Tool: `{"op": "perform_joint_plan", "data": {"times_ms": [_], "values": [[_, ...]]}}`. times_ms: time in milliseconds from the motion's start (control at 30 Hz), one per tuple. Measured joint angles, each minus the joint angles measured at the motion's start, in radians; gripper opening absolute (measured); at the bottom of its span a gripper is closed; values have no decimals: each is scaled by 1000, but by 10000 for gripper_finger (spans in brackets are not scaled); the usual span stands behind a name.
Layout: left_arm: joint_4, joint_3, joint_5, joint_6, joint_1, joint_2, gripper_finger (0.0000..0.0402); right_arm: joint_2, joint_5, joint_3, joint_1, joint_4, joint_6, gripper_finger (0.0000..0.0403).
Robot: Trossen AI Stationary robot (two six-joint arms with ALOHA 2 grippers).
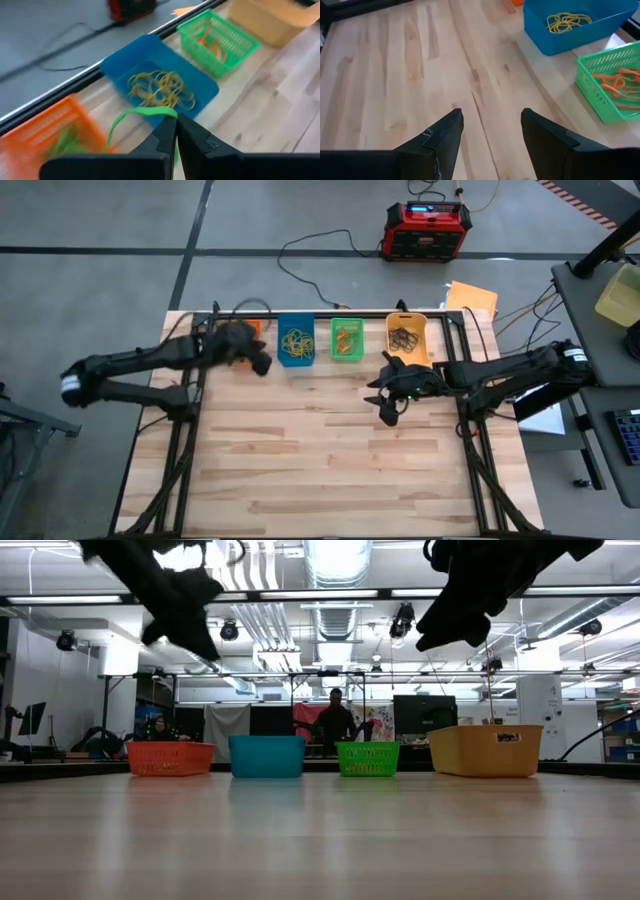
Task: Sort rubber bands into baskets
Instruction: Put the green rubber band into the orange bin
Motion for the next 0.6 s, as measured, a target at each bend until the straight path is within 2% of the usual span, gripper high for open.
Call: {"op": "perform_joint_plan", "data": {"times_ms": [100, 200, 333, 467, 600], "values": [[169, -76, 256, 101, 240, 13, 0, -2, 0, -1, 5, 1, 2, 194], [207, -114, 440, 111, 454, 51, 0, 9, 0, -1, 5, 1, 10, 194], [213, -141, 466, 127, 600, 107, 0, 26, 0, -1, 5, 2, 12, 194], [212, -130, 473, 161, 610, 160, 0, 32, 1, -2, 5, 6, 3, 194], [208, -114, 430, 168, 607, 202, 0, 33, 1, -2, 5, 4, 1, 194]]}}
